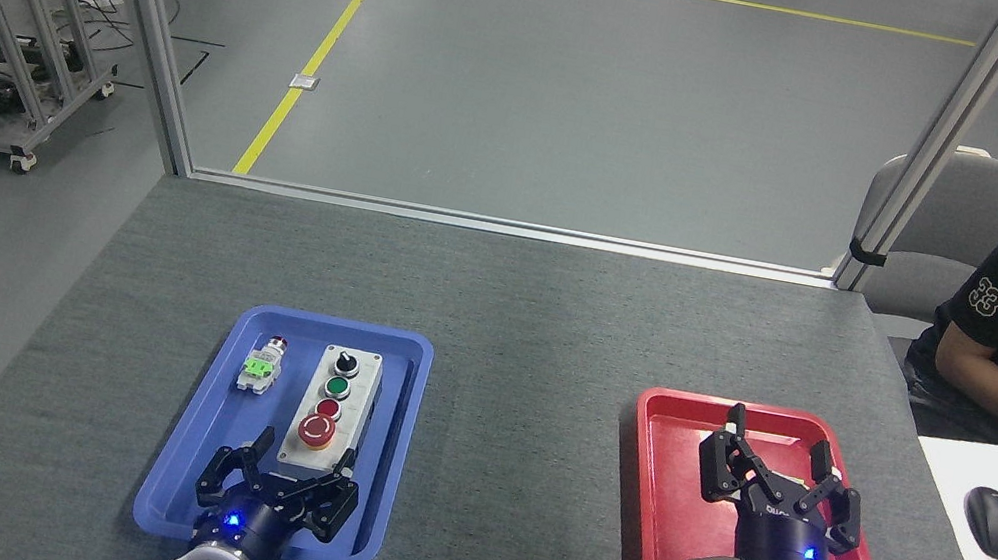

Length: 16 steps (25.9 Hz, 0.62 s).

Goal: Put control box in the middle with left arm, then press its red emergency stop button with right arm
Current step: 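Move the left gripper down onto the grey control box in the blue tray, then close the left gripper on the near end of the control box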

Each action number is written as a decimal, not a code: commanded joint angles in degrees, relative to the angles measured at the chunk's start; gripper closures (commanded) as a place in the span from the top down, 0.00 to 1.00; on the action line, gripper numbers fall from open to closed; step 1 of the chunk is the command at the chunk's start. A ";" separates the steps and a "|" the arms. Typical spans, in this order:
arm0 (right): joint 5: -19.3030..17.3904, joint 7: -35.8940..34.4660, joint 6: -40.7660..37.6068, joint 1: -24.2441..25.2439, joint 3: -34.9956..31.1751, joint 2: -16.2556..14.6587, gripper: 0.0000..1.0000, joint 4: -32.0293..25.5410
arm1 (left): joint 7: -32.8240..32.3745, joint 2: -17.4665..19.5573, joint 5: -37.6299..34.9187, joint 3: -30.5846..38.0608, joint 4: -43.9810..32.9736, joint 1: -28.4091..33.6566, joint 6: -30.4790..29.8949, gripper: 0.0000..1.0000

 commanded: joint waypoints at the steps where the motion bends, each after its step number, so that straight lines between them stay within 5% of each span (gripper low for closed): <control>1: 0.00 0.01 0.01 0.00 -0.05 -0.13 1.00 0.00 | 0.10 -0.41 0.00 0.01 4.12 -2.17 0.07 0.99; 16: 0.00 0.01 0.01 0.00 -0.05 -0.22 1.00 0.09 | 0.36 -1.55 0.00 -0.08 17.83 -10.87 2.44 0.98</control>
